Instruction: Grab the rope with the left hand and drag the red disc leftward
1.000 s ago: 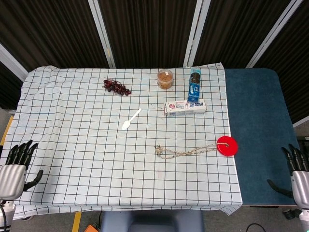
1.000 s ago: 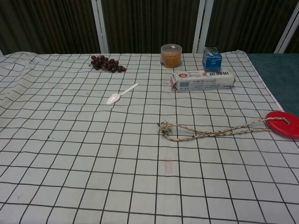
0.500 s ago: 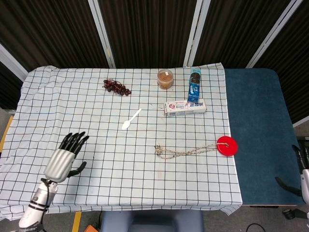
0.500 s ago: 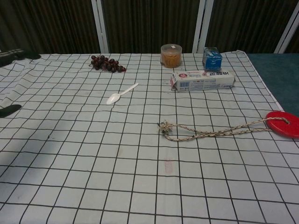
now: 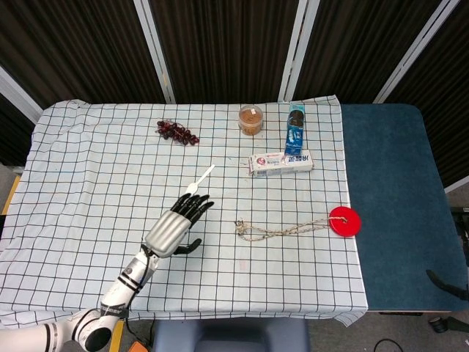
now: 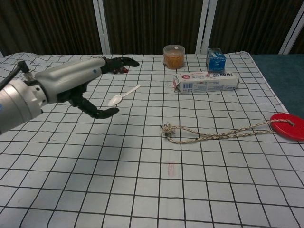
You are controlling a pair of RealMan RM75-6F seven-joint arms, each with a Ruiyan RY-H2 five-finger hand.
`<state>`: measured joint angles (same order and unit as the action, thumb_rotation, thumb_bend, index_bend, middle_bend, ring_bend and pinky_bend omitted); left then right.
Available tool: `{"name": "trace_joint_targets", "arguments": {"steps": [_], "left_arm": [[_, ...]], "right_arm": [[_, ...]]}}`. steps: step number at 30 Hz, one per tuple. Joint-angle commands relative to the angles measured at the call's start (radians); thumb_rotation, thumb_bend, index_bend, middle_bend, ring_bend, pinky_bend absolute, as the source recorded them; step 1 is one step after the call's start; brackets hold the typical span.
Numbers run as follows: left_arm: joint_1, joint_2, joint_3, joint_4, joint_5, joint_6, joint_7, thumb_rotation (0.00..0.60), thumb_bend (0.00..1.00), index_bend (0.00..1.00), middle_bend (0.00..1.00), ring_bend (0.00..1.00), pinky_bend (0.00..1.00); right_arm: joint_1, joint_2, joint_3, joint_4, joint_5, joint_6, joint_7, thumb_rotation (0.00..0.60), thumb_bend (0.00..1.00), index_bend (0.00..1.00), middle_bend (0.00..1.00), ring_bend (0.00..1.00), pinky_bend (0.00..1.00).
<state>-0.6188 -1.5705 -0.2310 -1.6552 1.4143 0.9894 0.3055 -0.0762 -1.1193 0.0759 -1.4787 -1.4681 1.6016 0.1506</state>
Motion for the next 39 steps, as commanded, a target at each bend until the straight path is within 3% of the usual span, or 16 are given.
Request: {"name": "trace_joint_targets", "arguments": {"steps": [1, 9, 20, 39], "left_arm": [[-0.058, -0.050, -0.027, 0.022, -0.052, -0.050, 0.048, 0.600, 0.36, 0.00, 0.00, 0.00, 0.02], [-0.184, -0.161, -0.071, 0.111, -0.182, -0.137, 0.099, 0.600, 0.36, 0.03, 0.00, 0.00, 0.02], [-0.281, -0.274, -0.064, 0.263, -0.310, -0.180, 0.124, 0.600, 0.36, 0.09, 0.00, 0.00, 0.02], [-0.374, -0.387, -0.064, 0.453, -0.397, -0.225, 0.081, 0.600, 0.36, 0.20, 0.00, 0.00, 0.03]], "right_arm": [[0.000, 0.000, 0.002, 0.004, 0.001, 0.001, 0.005, 0.600, 0.27, 0.00, 0.00, 0.00, 0.00], [-0.008, 0.002, 0.007, 0.020, 0.013, 0.002, 0.029, 0.600, 0.27, 0.00, 0.00, 0.00, 0.00], [-0.015, -0.002, 0.011, 0.049, 0.027, -0.004, 0.065, 0.600, 0.27, 0.00, 0.00, 0.00, 0.00], [-0.005, -0.014, 0.019, 0.063, 0.038, -0.030, 0.076, 0.600, 0.27, 0.00, 0.00, 0.00, 0.00]]}}
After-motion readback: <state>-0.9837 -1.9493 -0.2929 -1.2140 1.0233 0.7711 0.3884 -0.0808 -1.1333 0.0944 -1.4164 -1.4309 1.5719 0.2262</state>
